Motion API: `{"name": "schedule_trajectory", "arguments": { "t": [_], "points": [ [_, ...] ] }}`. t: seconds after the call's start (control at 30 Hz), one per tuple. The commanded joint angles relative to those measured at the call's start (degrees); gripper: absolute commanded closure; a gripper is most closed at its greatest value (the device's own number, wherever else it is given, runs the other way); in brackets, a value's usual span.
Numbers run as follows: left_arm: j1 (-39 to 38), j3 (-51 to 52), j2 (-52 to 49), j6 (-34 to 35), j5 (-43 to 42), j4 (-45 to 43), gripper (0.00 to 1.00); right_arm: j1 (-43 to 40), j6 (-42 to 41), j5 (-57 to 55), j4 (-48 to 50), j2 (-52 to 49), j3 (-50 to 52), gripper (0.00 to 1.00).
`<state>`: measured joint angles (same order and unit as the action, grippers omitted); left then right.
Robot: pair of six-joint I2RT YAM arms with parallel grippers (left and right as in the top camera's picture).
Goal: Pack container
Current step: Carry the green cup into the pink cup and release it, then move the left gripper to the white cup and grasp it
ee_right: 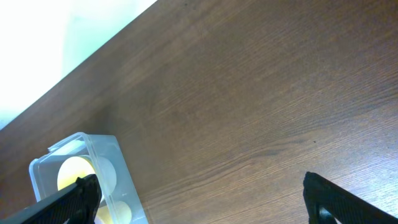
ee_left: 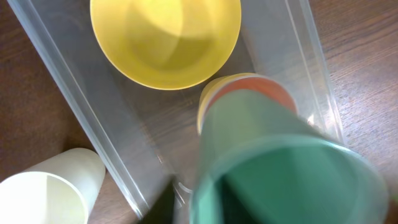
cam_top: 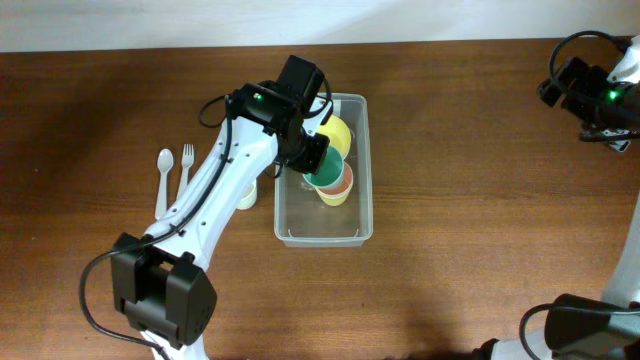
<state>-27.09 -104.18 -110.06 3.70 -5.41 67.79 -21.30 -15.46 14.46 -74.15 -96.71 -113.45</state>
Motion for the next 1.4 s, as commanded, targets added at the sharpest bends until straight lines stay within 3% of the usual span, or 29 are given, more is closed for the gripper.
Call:
{"name": "schedule_trajectory", "arguments": {
  "t": [0.0, 0.03, 0.07, 0.2, 0.33, 0.47, 0.63, 1.13, 1.17, 1.23, 1.27, 1.37],
  "points": [
    [0.7, -2.21, -0.2, -0.7, 0.87, 0.87, 0.26, -0.15, -0.28, 0.11, 0.02, -0.09, -0.46, 0.01],
    [1.09, -3.85, -0.17, -0.7, 0.85, 1.9, 0.21, -0.15, -0.28, 0.11, 0.02, -0.09, -0.46, 0.01],
    [2.16, -8.35, -0.17, -0.72, 0.92, 4.94, 0.03, -0.15, -0.28, 0.11, 0.02, -0.09, -0.46, 0.01],
    [7.32, -22.38, -0.17, -0.76, 0.92, 14.12, 0.0, -0.15, -0.26, 0.11, 0.02, -0.09, -0.46, 0.01],
    [12.9, -25.38, -0.2, -2.14, 1.57, 17.68, 0.0, -0.15, -0.28, 0.11, 0.02, -0.09, -0.46, 0.01],
    [18.71, -22.1, -2.45, -0.11, 1.55, 20.41, 0.18, -0.15, -0.28, 0.11, 0.02, -0.09, -0.46, 0.01],
    [21.53, -12.83, -6.58, 0.22, 1.53, 17.14, 0.3, -0.15, -0.28, 0.11, 0.02, -0.09, -0.46, 0.01],
    [22.56, 9.84, -8.66, 2.34, 1.55, 4.04, 0.44, -0.15, -0.28, 0.11, 0.02, -0.09, -0.46, 0.01],
    [22.56, 11.87, -8.66, 2.54, 1.55, 2.14, 0.49, -0.15, -0.28, 0.11, 0.02, -0.09, -0.46, 0.01],
    [22.56, 14.12, -8.66, 3.17, 1.53, -0.33, 0.76, -0.15, -0.28, 0.11, 0.02, -0.09, -0.46, 0.01],
    [22.56, 13.94, -8.66, 3.15, 1.55, -0.57, 0.82, -0.15, -0.28, 0.11, 0.02, -0.09, -0.46, 0.01],
    [22.56, 11.96, -8.63, 3.15, 1.55, 0.0, 0.89, -0.15, -0.28, 0.11, 0.02, -0.09, -0.46, 0.01]
  ]
}}
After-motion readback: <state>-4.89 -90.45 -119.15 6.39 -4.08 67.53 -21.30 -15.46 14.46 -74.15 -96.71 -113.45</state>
